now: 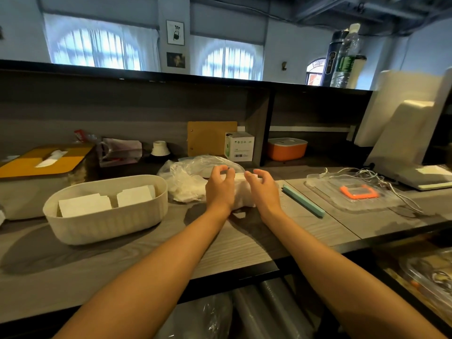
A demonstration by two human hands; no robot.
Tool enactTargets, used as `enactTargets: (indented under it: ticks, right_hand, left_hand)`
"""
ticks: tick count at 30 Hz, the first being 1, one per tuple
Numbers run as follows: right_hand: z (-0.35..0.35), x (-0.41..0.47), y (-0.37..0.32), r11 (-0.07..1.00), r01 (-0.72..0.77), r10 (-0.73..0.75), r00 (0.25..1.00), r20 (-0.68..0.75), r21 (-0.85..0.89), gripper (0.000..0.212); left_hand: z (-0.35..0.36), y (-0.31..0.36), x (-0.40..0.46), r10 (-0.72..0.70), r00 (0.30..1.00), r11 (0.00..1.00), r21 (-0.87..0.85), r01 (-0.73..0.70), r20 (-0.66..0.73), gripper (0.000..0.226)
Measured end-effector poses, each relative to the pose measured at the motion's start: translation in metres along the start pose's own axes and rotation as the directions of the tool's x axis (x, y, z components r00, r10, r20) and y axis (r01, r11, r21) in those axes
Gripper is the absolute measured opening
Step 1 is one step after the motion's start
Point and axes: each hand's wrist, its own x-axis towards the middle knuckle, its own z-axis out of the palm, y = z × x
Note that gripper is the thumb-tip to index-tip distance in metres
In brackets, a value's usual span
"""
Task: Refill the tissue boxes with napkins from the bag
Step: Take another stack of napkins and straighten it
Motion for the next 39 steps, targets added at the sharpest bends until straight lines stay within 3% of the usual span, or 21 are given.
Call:
enactTargets:
  ticks: [4,7,12,15,21,25,31,35,39]
  right_hand:
    - [0.0,0.005,0.002,0.995,-0.061,0.061,0.998,0.004,0.081,0.035]
    - [0.003,0.005,-0.002,0.988,-0.049,0.04,0.997,0.063,0.149,0.03]
    - [0.002,0.008,0.007,0.998,-0.06,0.061,0.998,-0.018,0.023,0.022]
    - [0.001,0.007,0.005,0.998,0.009,-0.009,1.0,0.003,-0.068,0.022]
    - [0.002,0.001,0.0,0.998,-0.041,0.043,0.998,0.047,-0.044,0.031]
    - [-0.003,-0.01,-0.006,0.997,0.006,-0.004,1.0,0.028,-0.071,0.052]
    - [-0.019,-0.04,-0.024,0.988,0.149,-0.141,0.977,0.16,-0.041,0.04]
    - [-0.019,-0.065,-0.039,0.988,0.151,-0.156,0.958,0.241,0.041,0.011]
    - [-0.011,-0.092,-0.064,0.976,-0.011,-0.083,0.906,0.415,0.219,0.025]
  left_hand:
    - [-0.003,-0.004,0.007,-0.096,0.986,0.994,-0.06,0.089,-0.134,0.031]
    - [-0.001,-0.004,0.005,-0.096,0.989,0.989,-0.123,0.082,-0.113,0.025]
    - [-0.004,-0.006,0.008,-0.06,0.987,0.997,-0.054,0.053,-0.151,0.013]
    - [0.0,-0.005,0.004,-0.015,0.996,1.0,-0.007,0.014,-0.089,0.011]
    - [0.001,-0.007,0.005,-0.038,0.999,0.992,0.12,0.04,-0.017,0.029]
    - [-0.002,-0.003,-0.006,0.062,0.998,0.98,0.188,-0.059,-0.009,0.054]
    - [-0.021,0.014,-0.033,0.085,0.996,0.985,0.155,-0.079,-0.032,0.056]
    - [-0.049,0.029,-0.04,-0.025,0.993,0.999,0.042,0.03,-0.115,0.047]
    - [-0.083,0.043,-0.04,-0.207,0.968,0.974,-0.122,0.19,-0.142,0.055]
